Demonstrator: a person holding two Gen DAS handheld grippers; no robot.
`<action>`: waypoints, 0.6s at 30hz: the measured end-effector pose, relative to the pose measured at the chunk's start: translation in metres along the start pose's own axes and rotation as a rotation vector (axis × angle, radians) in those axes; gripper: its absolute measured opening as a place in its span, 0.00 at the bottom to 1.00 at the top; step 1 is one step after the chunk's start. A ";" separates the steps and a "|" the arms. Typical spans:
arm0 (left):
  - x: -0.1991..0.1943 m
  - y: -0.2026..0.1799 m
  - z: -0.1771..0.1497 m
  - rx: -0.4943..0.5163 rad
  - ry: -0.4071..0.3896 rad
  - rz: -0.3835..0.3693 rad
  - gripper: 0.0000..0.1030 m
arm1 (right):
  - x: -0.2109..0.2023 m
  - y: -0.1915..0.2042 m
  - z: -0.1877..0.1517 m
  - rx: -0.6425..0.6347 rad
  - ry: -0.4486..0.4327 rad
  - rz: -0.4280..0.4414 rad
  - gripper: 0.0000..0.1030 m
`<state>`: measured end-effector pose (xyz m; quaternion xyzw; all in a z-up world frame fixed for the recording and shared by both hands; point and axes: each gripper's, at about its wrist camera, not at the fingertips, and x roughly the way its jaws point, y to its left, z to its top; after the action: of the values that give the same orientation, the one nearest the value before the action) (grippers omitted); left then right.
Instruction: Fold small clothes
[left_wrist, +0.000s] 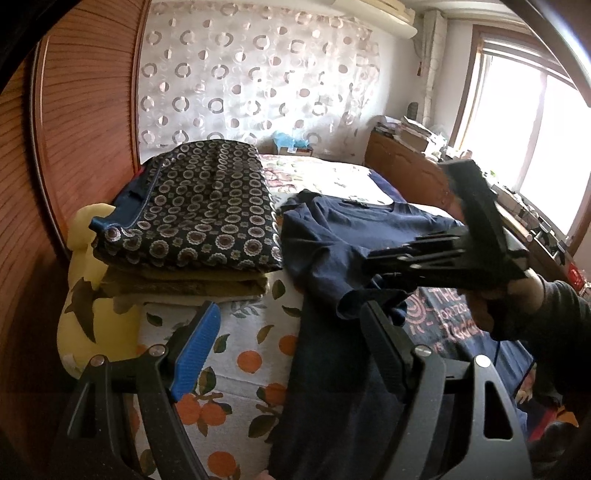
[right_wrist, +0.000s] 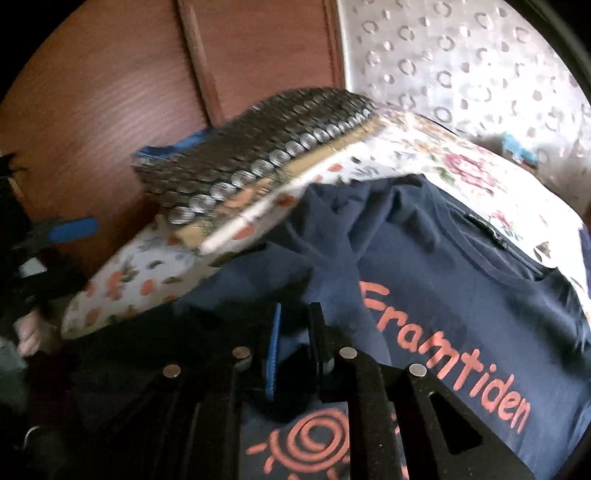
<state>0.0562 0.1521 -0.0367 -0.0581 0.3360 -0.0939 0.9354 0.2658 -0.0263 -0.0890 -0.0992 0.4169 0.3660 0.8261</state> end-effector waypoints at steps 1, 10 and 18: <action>0.001 0.000 0.000 0.001 0.001 -0.001 0.76 | 0.007 -0.001 0.002 0.011 0.010 0.003 0.14; 0.004 0.001 -0.004 -0.007 0.010 -0.006 0.76 | 0.022 0.017 0.007 -0.081 0.051 -0.067 0.04; 0.006 0.001 -0.004 -0.010 0.017 -0.007 0.76 | -0.012 0.010 0.011 -0.062 -0.078 -0.111 0.02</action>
<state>0.0581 0.1519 -0.0439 -0.0631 0.3441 -0.0963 0.9319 0.2609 -0.0208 -0.0716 -0.1335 0.3667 0.3360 0.8572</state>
